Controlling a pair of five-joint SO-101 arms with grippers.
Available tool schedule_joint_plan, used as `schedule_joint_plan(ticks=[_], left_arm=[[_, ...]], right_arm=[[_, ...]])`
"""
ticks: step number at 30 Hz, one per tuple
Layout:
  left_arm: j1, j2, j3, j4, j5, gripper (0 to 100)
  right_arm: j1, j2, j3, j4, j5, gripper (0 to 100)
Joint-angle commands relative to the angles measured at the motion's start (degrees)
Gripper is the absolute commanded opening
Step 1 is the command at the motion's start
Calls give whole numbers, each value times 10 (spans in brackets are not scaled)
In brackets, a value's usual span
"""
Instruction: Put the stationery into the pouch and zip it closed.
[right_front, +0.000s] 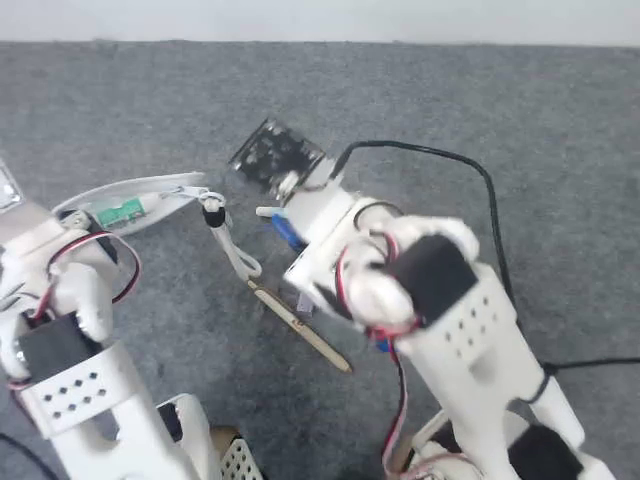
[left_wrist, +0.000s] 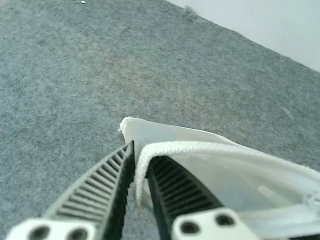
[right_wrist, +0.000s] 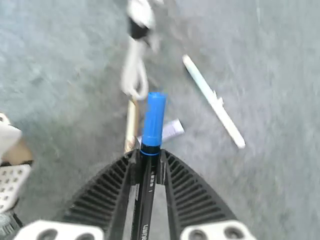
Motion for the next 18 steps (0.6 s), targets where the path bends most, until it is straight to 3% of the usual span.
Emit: schedule_joint_plan(ticks=[1,18], left_arm=[[4,-1,-14,-22,8,13],[23,3,-12,-19,8,13]], right_arm=[[-42,-43,-3,-31,-5,6],[-108,-155,-2,-172,-5,6]])
